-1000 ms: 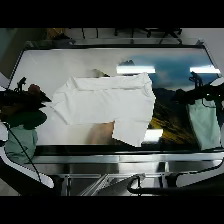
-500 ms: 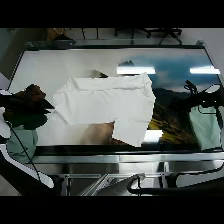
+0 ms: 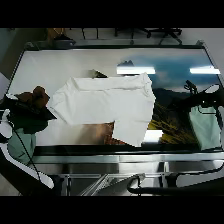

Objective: Fold the shirts.

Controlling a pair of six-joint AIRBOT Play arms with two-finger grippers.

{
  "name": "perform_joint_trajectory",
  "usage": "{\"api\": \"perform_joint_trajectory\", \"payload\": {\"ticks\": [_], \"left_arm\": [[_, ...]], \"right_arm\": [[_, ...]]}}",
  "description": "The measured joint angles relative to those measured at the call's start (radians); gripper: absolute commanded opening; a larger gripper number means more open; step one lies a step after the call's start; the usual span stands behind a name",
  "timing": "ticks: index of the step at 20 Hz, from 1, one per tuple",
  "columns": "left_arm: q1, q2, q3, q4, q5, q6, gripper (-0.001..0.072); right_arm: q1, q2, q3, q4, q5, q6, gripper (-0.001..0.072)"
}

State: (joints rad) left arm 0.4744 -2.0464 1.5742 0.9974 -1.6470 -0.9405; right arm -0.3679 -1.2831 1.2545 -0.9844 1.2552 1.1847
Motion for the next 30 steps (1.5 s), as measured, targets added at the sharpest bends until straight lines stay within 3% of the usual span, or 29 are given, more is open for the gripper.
{"api": "perform_joint_trajectory", "payload": {"ticks": [1,4,6,16,17,18,19,24,30], "left_arm": [[0.000,0.000,0.001,-0.003,0.013,0.002,0.0014],[-0.002,-0.001,0.019,-0.028,0.058,0.011,0.0013],[-0.002,-0.002,0.037,-0.050,0.071,0.011,0.0013],[-0.002,0.048,0.095,-0.124,0.037,-0.039,0.0012],[-0.002,0.060,0.090,-0.124,0.038,-0.042,0.0013],[-0.002,0.072,0.083,-0.127,0.039,-0.045,0.0012],[-0.002,0.087,0.075,-0.127,0.040,-0.045,0.0011],[-0.002,0.249,0.015,-0.149,0.066,-0.046,0.0011],[0.002,0.712,0.067,-0.435,0.199,-0.046,0.0012]], "right_arm": [[0.000,0.000,-0.002,0.000,0.000,0.001,0.0223],[0.002,0.000,-0.026,0.000,0.002,0.021,0.0228],[0.007,-0.003,-0.053,0.000,-0.001,0.032,0.0325],[0.153,-0.116,-0.097,0.201,-0.072,-0.004,0.0318],[0.178,-0.127,-0.097,0.212,-0.076,-0.005,0.0248],[0.201,-0.135,-0.097,0.218,-0.080,-0.006,0.0087],[0.221,-0.141,-0.098,0.219,-0.080,-0.006,0.0013],[0.255,-0.050,-0.066,0.261,-0.058,-0.043,0.0010],[0.167,0.285,0.275,0.383,-0.053,-0.106,0.0010]]}}
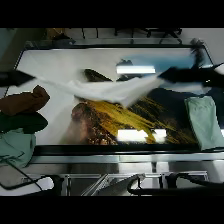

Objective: Fold the shirts.

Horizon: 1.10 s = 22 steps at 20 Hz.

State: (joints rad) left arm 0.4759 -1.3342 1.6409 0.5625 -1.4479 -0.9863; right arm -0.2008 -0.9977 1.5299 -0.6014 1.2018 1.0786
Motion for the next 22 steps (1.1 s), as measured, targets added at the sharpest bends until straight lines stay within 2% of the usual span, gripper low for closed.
{"api": "perform_joint_trajectory", "payload": {"ticks": [3,5,8,11,14,17,22], "left_arm": [[0.001,0.251,0.093,-0.060,0.120,0.000,0.0012],[0.001,0.393,0.167,-0.045,0.198,-0.005,0.0012],[0.001,0.526,0.251,0.092,0.280,-0.054,0.0012],[0.001,0.578,0.256,0.267,0.280,-0.103,0.0012],[-0.020,0.544,0.170,0.315,0.218,-0.113,0.0013],[-0.105,0.424,0.042,0.317,0.190,-0.079,0.0012],[-0.280,0.061,-0.054,0.393,0.292,-0.033,0.0013]], "right_arm": [[-0.053,0.152,0.202,0.022,-0.041,-0.026,0.0010],[-0.078,0.224,0.300,0.018,-0.076,-0.034,0.0011],[-0.098,0.300,0.407,-0.026,-0.124,-0.042,0.0011],[-0.105,0.314,0.445,-0.084,-0.134,-0.044,0.0011],[-0.108,0.251,0.427,-0.105,-0.081,-0.041,0.0010],[-0.108,0.143,0.337,-0.087,-0.029,-0.033,0.0010],[-0.087,-0.123,0.161,-0.059,-0.061,-0.056,0.0010]]}}
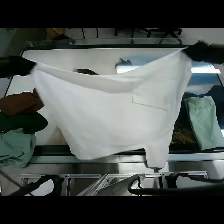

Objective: Fold the shirts.

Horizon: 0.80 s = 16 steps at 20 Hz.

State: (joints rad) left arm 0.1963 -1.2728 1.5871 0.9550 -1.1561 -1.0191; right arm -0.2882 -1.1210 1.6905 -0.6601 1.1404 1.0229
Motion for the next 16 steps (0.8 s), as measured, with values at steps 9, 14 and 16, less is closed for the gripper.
{"api": "perform_joint_trajectory", "payload": {"ticks": [9,14,16], "left_arm": [[-0.094,-0.727,0.414,0.076,0.034,-0.098,0.0012],[-0.097,-0.808,0.419,0.148,0.035,-0.140,0.0012],[-0.100,-0.827,0.414,0.165,0.036,-0.145,0.0013]], "right_arm": [[0.015,-0.529,0.036,0.011,-0.145,-0.023,0.0010],[-0.011,-0.602,0.081,-0.021,-0.133,-0.045,0.0010],[-0.015,-0.612,0.085,-0.066,-0.123,-0.044,0.0010]]}}
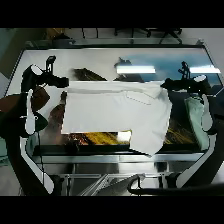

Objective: Fold the shirts.

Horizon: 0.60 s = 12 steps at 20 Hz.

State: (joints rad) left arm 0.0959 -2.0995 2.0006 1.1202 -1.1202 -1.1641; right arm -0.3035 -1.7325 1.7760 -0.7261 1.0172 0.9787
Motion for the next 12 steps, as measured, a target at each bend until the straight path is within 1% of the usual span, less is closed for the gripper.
{"api": "perform_joint_trajectory", "payload": {"ticks": [6,7,8,9,10,12], "left_arm": [[-0.018,-0.032,-0.005,0.051,0.004,-0.006,0.0018],[-0.022,-0.034,-0.005,0.055,0.005,-0.006,0.0029],[-0.026,-0.034,-0.005,0.058,0.006,-0.006,0.0331],[-0.030,-0.035,-0.004,0.058,0.001,-0.006,0.0558],[-0.033,-0.035,0.003,0.062,-0.018,-0.008,0.0531],[-0.034,-0.034,0.038,0.065,-0.077,-0.031,0.0529]], "right_arm": [[0.000,-0.017,0.004,-0.081,0.017,0.015,0.0012],[0.003,-0.019,0.004,-0.087,0.018,0.015,0.0029],[0.006,-0.019,0.005,-0.090,0.017,0.016,0.0144],[0.010,-0.019,0.005,-0.090,0.020,0.016,0.0241],[0.013,-0.014,0.005,-0.093,0.024,0.016,0.0263],[0.013,0.009,0.006,-0.108,0.039,0.021,0.0263]]}}
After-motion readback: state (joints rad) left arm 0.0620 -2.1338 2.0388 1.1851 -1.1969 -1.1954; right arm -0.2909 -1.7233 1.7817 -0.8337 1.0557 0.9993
